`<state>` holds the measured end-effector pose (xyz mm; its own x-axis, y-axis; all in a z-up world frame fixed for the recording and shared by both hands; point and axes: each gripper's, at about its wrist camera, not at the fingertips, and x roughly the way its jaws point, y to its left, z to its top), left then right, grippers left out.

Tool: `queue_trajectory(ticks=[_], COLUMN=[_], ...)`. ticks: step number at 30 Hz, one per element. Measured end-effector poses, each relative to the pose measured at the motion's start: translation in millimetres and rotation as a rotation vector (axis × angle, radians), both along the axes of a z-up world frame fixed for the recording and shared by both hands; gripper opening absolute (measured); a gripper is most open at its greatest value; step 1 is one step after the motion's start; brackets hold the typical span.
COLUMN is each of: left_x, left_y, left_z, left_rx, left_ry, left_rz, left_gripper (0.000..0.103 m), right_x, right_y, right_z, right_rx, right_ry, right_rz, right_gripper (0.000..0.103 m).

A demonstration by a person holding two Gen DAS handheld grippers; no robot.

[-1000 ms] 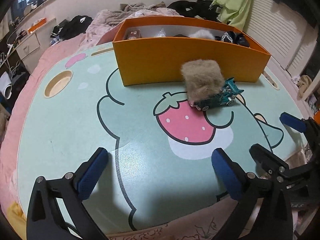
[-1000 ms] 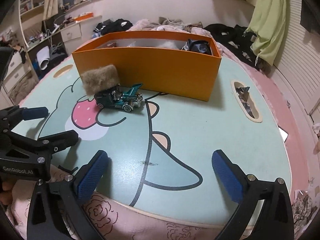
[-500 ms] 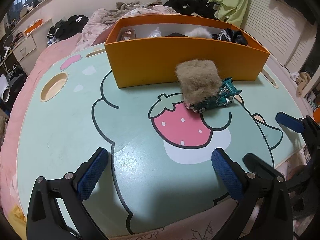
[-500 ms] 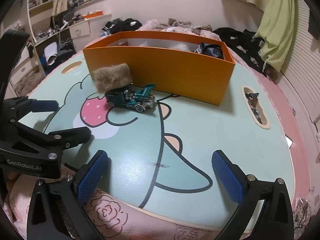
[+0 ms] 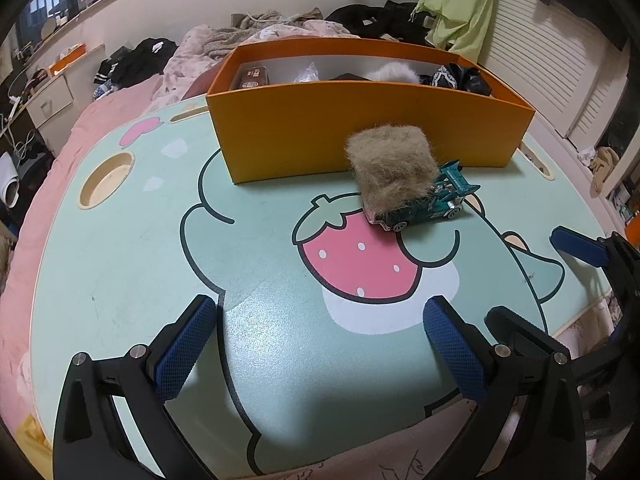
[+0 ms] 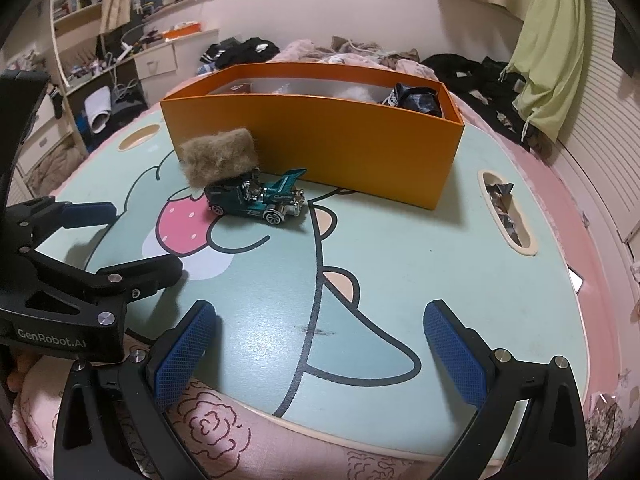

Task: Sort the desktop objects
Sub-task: 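Move the open left tool toward the beige fluffy item, then grasp the beige fluffy item with the left tool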

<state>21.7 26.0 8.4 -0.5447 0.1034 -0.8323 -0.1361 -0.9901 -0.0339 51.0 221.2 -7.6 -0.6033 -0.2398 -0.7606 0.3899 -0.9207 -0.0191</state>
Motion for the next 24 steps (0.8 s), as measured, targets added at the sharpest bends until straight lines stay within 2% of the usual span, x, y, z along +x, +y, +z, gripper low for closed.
queue_trajectory(ticks=[20,22,24], left_x=[2.0,2.2,2.2], left_y=[-3.4,-6.0,-8.0], left_z=[1.5,4.3,7.5], left_rx=[0.009,0.032,0.056], left_ry=[0.011,0.018,0.025], left_rz=[0.01,0.009,0.009], left_gripper=[0.103,0.097,0.084], right_x=[0.3,0.3,0.2], right_y=[-0.1,0.8,2.5], right_z=[-0.9,-1.0,-1.0], right_rx=[-0.013,-0.014,-0.017], right_ry=[0.011,0.013,0.014], right_rz=[0.001,-0.01,-0.018], right_gripper=[0.103,0.103,0.103])
